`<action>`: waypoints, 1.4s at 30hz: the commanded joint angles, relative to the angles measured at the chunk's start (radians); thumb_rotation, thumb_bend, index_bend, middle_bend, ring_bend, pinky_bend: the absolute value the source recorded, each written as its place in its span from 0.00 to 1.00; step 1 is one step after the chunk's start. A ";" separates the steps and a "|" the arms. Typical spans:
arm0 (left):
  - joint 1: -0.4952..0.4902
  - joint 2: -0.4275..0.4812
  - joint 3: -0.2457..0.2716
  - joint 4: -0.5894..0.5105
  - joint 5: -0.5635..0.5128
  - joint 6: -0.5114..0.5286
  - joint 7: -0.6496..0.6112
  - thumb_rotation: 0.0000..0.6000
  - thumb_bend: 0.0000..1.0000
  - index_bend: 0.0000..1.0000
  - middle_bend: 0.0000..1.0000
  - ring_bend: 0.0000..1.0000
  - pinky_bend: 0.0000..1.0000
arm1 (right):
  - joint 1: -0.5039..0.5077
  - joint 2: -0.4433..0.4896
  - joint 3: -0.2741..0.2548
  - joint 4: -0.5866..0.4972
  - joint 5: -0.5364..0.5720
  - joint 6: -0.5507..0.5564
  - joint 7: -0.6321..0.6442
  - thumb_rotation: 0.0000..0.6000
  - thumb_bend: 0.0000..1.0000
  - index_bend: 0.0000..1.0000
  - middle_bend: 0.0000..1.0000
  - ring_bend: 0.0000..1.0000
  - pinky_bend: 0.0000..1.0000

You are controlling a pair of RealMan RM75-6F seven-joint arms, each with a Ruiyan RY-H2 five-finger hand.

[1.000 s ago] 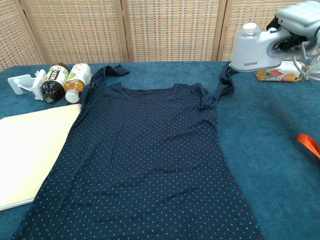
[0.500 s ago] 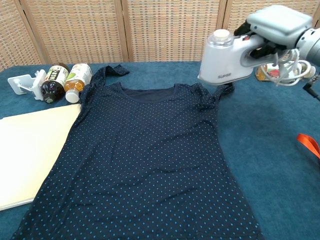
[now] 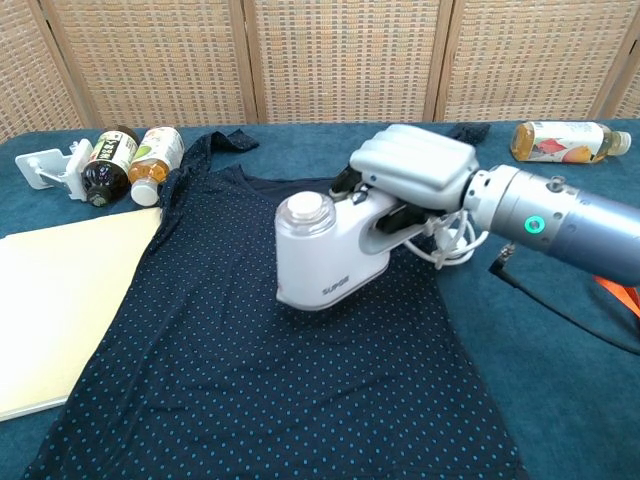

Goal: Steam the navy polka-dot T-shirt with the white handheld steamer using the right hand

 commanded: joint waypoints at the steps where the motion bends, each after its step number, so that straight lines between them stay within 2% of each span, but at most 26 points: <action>1: -0.001 -0.001 -0.001 0.003 -0.004 -0.002 -0.001 1.00 0.00 0.00 0.00 0.00 0.00 | 0.013 -0.037 -0.015 0.000 -0.021 -0.008 0.000 1.00 1.00 0.85 0.70 0.75 1.00; 5: -0.003 -0.002 -0.002 0.008 -0.010 -0.009 -0.004 1.00 0.00 0.00 0.00 0.00 0.00 | 0.005 -0.079 -0.022 0.020 -0.026 -0.007 -0.005 1.00 1.00 0.85 0.70 0.75 1.00; 12: -0.010 -0.007 -0.001 0.009 -0.014 -0.020 0.006 1.00 0.00 0.00 0.00 0.00 0.00 | -0.017 -0.125 -0.073 0.067 -0.059 -0.008 0.015 1.00 1.00 0.85 0.70 0.75 1.00; 21: -0.011 -0.010 0.001 0.007 -0.015 -0.018 0.013 1.00 0.00 0.00 0.00 0.00 0.00 | -0.055 -0.151 -0.092 0.148 -0.065 0.020 0.066 1.00 1.00 0.85 0.70 0.75 1.00; 30: -0.009 -0.012 0.004 0.008 -0.009 -0.009 0.016 1.00 0.00 0.00 0.00 0.00 0.00 | -0.101 -0.127 -0.107 0.277 -0.067 0.065 0.096 1.00 1.00 0.85 0.70 0.75 1.00; 36: -0.009 -0.015 0.006 0.005 -0.005 -0.008 0.024 1.00 0.00 0.00 0.00 0.00 0.00 | -0.123 -0.092 -0.140 0.365 -0.088 0.069 0.096 1.00 1.00 0.85 0.70 0.75 1.00; 42: -0.011 -0.018 0.008 0.000 -0.004 -0.007 0.033 1.00 0.00 0.00 0.00 0.00 0.00 | -0.133 -0.085 -0.149 0.381 -0.091 0.076 0.120 1.00 1.00 0.85 0.70 0.75 1.00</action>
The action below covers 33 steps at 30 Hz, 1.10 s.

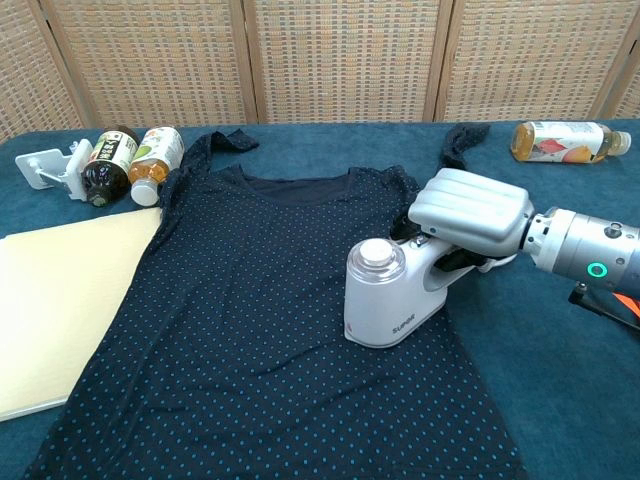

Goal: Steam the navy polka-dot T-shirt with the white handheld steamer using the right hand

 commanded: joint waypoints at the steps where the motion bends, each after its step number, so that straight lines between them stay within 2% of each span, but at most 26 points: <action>1: 0.000 0.000 0.001 0.000 0.000 0.001 0.000 1.00 0.00 0.00 0.00 0.00 0.00 | -0.002 -0.002 -0.002 -0.006 -0.002 0.011 0.011 1.00 1.00 0.85 0.70 0.75 1.00; 9: 0.003 0.001 0.002 -0.004 0.003 0.007 0.000 1.00 0.00 0.00 0.00 0.00 0.00 | 0.010 -0.032 -0.007 -0.056 -0.016 0.038 0.010 1.00 1.00 0.85 0.70 0.75 1.00; 26: 0.002 0.003 0.002 0.007 0.001 0.006 -0.012 1.00 0.00 0.00 0.00 0.00 0.00 | 0.075 -0.076 -0.025 -0.201 -0.082 0.070 -0.114 1.00 1.00 0.85 0.70 0.75 1.00; 33: 0.002 0.002 0.002 0.007 0.001 0.005 -0.009 1.00 0.00 0.00 0.00 0.00 0.00 | 0.068 -0.061 -0.011 -0.200 -0.065 0.055 -0.128 1.00 1.00 0.85 0.70 0.75 1.00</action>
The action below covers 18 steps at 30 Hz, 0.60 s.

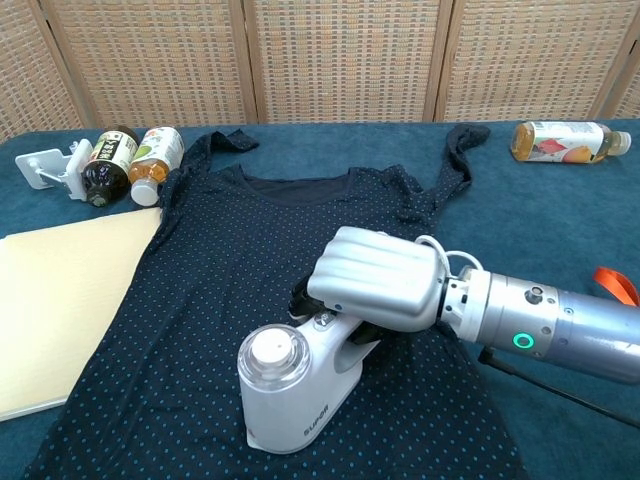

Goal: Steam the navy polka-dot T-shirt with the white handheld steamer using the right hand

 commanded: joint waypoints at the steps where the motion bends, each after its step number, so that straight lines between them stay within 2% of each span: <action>1: 0.000 0.000 0.000 0.000 0.000 -0.001 0.001 1.00 0.00 0.00 0.00 0.00 0.00 | -0.012 0.011 0.004 0.016 0.011 -0.007 -0.001 1.00 1.00 0.85 0.70 0.75 1.00; 13: -0.004 -0.006 0.001 -0.006 -0.003 -0.004 0.019 1.00 0.00 0.00 0.00 0.00 0.00 | -0.093 0.071 0.002 0.152 0.046 -0.002 0.028 1.00 1.00 0.85 0.70 0.75 1.00; 18: -0.006 -0.010 0.003 -0.007 -0.005 -0.009 0.027 1.00 0.00 0.00 0.00 0.00 0.00 | -0.103 0.080 -0.006 0.177 0.043 0.008 0.048 1.00 1.00 0.85 0.70 0.75 1.00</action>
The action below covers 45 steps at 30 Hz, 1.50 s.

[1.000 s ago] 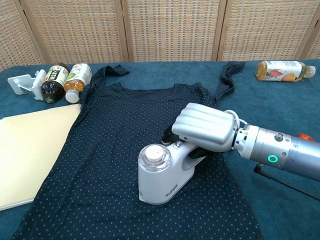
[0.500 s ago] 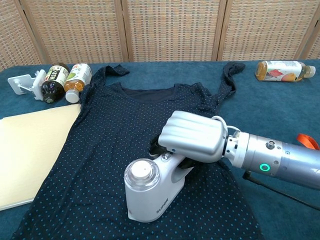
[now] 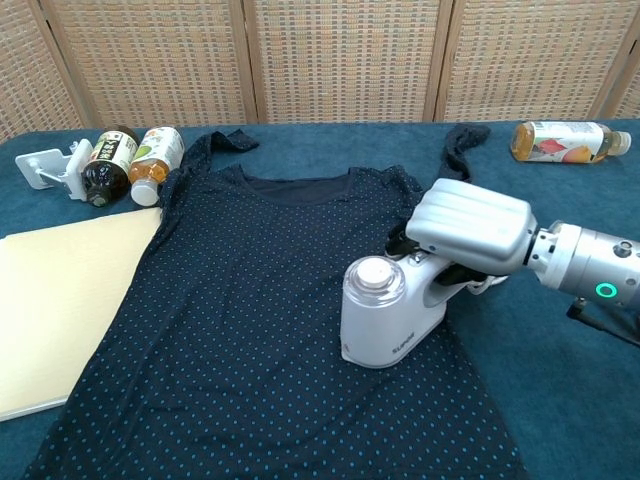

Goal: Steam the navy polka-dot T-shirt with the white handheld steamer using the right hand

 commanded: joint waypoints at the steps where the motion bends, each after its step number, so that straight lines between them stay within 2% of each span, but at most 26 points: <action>1: -0.001 -0.002 0.001 0.000 0.000 0.000 0.003 1.00 0.00 0.00 0.00 0.00 0.00 | -0.004 0.004 -0.007 0.006 -0.005 0.011 0.008 1.00 1.00 0.85 0.70 0.75 1.00; 16: 0.003 0.002 0.002 0.000 0.007 0.009 -0.005 1.00 0.00 0.00 0.00 0.00 0.00 | 0.020 -0.045 -0.057 -0.090 -0.078 0.061 -0.028 1.00 1.00 0.85 0.70 0.75 1.00; 24: 0.003 0.007 0.003 -0.001 0.012 0.009 -0.014 1.00 0.00 0.00 0.00 0.00 0.00 | 0.033 -0.032 -0.069 -0.224 -0.107 0.065 -0.091 1.00 1.00 0.85 0.70 0.75 1.00; 28: 0.004 0.008 0.004 -0.001 0.014 0.011 -0.016 1.00 0.00 0.00 0.00 0.00 0.00 | 0.034 -0.016 -0.073 -0.252 -0.116 0.059 -0.122 1.00 1.00 0.85 0.70 0.75 1.00; 36: 0.006 0.006 0.008 -0.001 0.020 0.013 -0.014 1.00 0.00 0.00 0.00 0.00 0.00 | 0.015 0.028 -0.063 -0.234 -0.100 0.057 -0.133 1.00 1.00 0.85 0.70 0.75 1.00; 45: 0.005 0.005 0.012 -0.012 0.028 0.014 -0.003 1.00 0.00 0.00 0.00 0.00 0.00 | -0.030 0.070 -0.063 -0.128 -0.075 0.052 -0.096 1.00 1.00 0.85 0.70 0.75 1.00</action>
